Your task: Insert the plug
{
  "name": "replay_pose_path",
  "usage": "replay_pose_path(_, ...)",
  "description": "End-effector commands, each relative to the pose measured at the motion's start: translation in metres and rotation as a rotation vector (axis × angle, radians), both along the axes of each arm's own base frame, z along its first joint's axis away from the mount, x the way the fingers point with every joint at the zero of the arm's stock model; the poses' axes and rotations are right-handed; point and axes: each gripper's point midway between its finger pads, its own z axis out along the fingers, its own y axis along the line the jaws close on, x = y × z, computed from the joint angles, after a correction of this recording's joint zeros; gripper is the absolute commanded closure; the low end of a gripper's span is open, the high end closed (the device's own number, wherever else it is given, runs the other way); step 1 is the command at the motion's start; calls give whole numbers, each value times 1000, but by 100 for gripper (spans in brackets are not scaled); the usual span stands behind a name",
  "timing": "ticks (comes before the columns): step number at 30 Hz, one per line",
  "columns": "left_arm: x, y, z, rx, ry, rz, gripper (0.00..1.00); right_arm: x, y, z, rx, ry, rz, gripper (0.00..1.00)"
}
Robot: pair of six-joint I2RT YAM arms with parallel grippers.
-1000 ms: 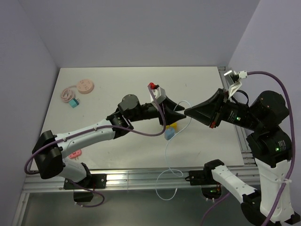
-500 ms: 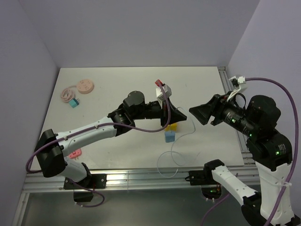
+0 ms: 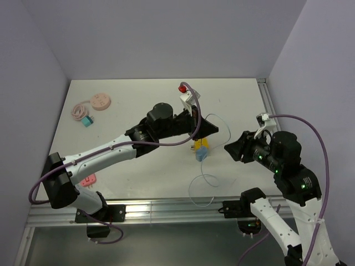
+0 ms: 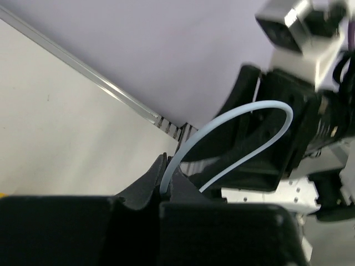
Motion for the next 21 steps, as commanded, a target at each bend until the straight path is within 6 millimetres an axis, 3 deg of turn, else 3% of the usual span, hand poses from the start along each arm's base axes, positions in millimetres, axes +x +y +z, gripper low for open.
replay_pose_path(1, 18, 0, 27, -50, 87, 116, 100, 6, 4, 18, 40, -162, 17, 52)
replay_pose_path(7, 27, -8, 21, -33, 177, 152, 100, 10, 12, 11, 46, -181, 65, 59)
replay_pose_path(11, 44, -5, 15, 28, 207, 255, 100, 1, 28, 21, 86, -200, 175, 57)
replay_pose_path(17, 58, -2, 19, 61, 167, 317, 100, -27, 61, 73, 199, -268, 444, 53)
replay_pose_path(18, 59, -2, 23, 54, 164, 314, 100, -27, 64, 84, 214, -291, 460, 53)
replay_pose_path(21, 56, -3, 31, 38, 174, 289, 100, -12, 68, 85, 184, -313, 460, 47)
